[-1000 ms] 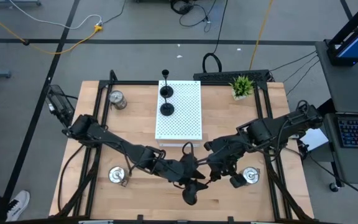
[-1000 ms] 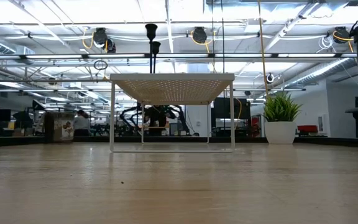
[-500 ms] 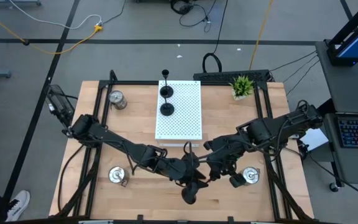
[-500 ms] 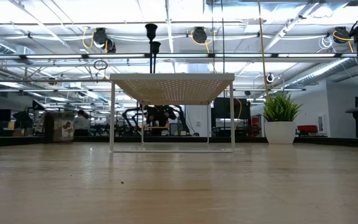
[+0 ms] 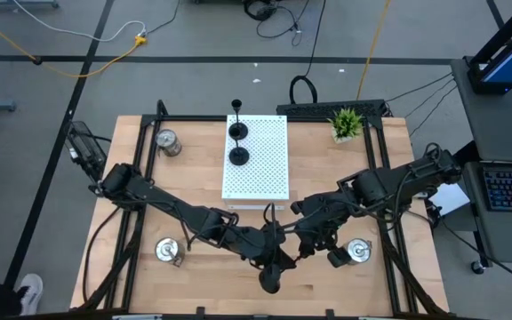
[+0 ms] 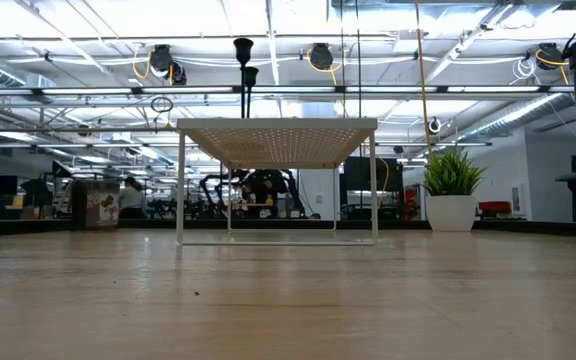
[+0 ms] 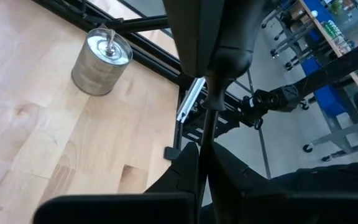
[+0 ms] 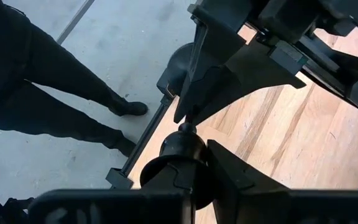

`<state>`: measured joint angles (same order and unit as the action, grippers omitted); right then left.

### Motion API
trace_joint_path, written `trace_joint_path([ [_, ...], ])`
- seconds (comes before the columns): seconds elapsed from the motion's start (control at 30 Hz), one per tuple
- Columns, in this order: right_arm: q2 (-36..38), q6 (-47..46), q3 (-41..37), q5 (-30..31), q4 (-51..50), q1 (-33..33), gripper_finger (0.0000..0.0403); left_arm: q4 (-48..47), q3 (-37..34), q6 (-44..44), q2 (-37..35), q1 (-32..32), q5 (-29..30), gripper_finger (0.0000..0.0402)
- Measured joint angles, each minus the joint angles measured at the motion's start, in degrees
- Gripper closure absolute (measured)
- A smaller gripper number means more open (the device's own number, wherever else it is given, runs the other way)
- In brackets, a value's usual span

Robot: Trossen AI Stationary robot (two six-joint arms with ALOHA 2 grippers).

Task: Pick & Place candle stick holders
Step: Put the black candle holder on the shelf aligned with the other black candle holders

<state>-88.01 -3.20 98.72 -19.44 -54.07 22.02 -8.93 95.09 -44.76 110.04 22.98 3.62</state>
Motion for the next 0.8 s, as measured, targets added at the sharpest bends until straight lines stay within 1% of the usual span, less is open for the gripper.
trace_joint_path([
  [0.23,0.00,-0.22,0.00,0.33,-1.69,-0.04,0.0303,-0.39,0.00,-0.82,0.00,0.04,0.11,0.0388],
  [0.4,0.36,-0.61,0.00,0.16,-3.72,-0.06,0.0263,-1.47,-0.02,-0.92,0.00,0.79,1.26,0.0388],
  [0.53,1.99,-0.70,0.00,-0.28,-5.08,-0.49,0.0249,-4.57,-0.04,-3.08,0.00,1.77,4.33,0.0388],
  [0.67,4.79,-1.57,0.02,-0.74,-4.64,-0.85,0.0248,-7.39,-0.15,-5.57,0.07,2.59,8.41,0.0388],
  [0.8,8.10,-2.14,0.02,-0.12,-5.22,-1.03,0.0253,-8.65,-0.15,-7.03,0.02,4.07,16.11,0.0388],
])
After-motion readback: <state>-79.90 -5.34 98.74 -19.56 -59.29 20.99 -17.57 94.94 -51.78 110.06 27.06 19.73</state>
